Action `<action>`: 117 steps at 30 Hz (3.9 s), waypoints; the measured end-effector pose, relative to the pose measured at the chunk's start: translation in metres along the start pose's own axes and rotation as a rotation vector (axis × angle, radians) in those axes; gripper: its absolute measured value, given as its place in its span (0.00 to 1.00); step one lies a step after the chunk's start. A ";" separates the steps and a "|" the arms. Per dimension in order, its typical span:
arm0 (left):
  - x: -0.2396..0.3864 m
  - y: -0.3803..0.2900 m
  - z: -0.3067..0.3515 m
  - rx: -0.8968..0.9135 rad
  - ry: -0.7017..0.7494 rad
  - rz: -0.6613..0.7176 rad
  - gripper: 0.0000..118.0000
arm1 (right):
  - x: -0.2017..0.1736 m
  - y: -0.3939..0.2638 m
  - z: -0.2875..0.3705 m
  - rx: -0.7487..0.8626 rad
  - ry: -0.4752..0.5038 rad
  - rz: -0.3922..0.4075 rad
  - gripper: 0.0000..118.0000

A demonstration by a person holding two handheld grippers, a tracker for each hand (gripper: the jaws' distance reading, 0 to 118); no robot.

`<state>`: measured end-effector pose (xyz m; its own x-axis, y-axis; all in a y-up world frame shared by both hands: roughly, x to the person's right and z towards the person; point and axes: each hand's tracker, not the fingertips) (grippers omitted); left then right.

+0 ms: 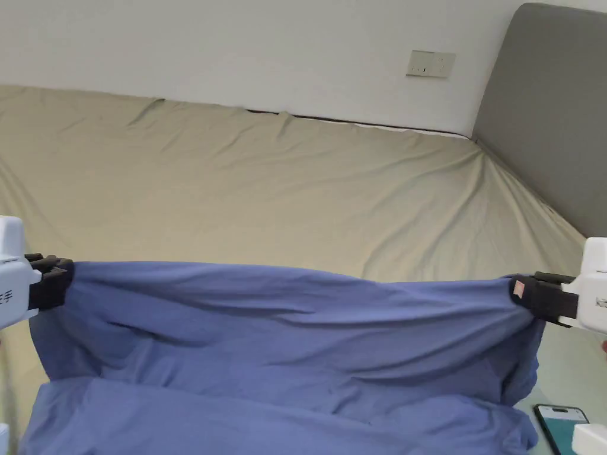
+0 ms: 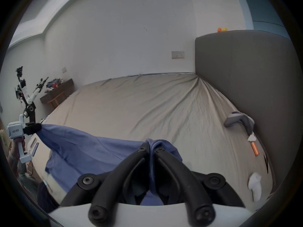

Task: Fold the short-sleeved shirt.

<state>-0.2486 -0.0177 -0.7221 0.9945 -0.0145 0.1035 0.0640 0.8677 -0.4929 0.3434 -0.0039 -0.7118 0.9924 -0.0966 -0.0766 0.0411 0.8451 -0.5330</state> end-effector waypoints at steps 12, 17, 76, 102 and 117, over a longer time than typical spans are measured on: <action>-0.005 -0.125 0.016 -0.316 0.010 -0.006 0.03 | -0.007 -0.162 0.008 -0.233 -0.094 0.017 0.04; 0.005 -0.109 0.045 -0.183 0.082 -0.009 0.67 | -0.019 -0.147 0.033 -0.176 -0.132 0.093 0.75; -0.114 -0.117 -0.031 -0.465 -0.299 0.626 0.04 | -0.166 -0.107 0.029 0.212 0.050 0.119 0.03; 0.198 -0.113 -0.042 -0.313 -0.168 -0.045 0.63 | -0.141 -0.122 0.060 0.246 0.060 0.118 0.03; 0.133 -0.162 -0.034 -0.132 -0.282 0.326 0.00 | -0.148 -0.124 0.048 0.213 0.078 0.108 0.03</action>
<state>-0.1243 -0.1767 -0.6582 0.9045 0.4004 0.1469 -0.2203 0.7334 -0.6431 0.1971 -0.0691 -0.5944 0.9807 -0.0334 -0.1926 -0.0325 0.9438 -0.3290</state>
